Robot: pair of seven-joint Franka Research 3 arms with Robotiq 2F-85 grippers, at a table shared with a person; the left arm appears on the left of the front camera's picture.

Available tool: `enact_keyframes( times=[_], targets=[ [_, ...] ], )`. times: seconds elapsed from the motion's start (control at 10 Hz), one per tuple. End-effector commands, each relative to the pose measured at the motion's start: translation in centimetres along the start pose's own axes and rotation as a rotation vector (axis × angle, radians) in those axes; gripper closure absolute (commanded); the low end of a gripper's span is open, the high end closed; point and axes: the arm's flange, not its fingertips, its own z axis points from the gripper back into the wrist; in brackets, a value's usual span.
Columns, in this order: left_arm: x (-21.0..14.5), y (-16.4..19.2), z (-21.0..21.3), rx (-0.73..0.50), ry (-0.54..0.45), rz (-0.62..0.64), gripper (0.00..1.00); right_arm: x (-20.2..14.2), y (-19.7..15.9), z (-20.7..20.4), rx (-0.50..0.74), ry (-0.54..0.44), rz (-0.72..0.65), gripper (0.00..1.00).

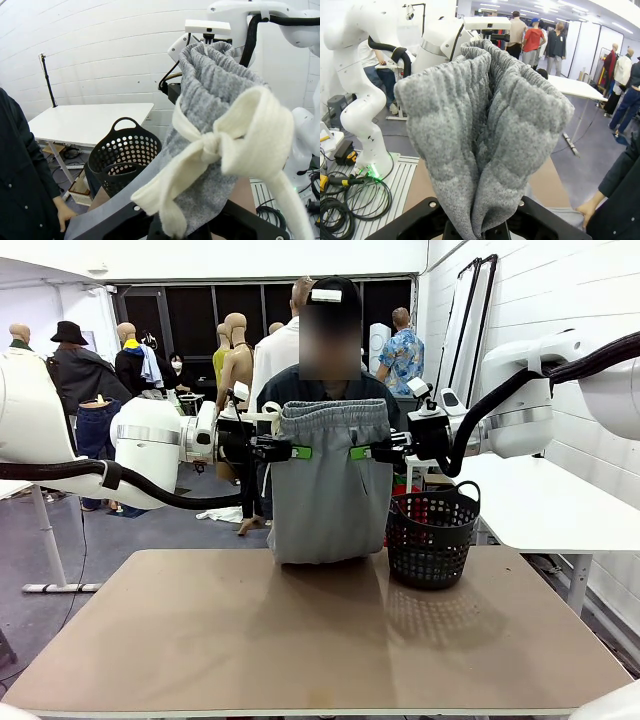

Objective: Fold the training pants.
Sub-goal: Release the ends of the Training pants and then grab the overlapped ends.

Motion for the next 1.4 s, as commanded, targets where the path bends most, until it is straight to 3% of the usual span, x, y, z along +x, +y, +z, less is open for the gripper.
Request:
enact_keyframes(
  times=[0.0, 1.3],
  targets=[
    [0.22, -0.14, 0.06, 0.002, -0.007, -0.009, 1.0, 0.18, 0.05, 0.05, -0.002, -0.008, 0.001, 1.0],
    [0.22, -0.14, 0.06, 0.002, -0.007, -0.009, 1.0, 0.18, 0.05, 0.05, -0.002, -0.008, 0.001, 1.0]
  ],
)
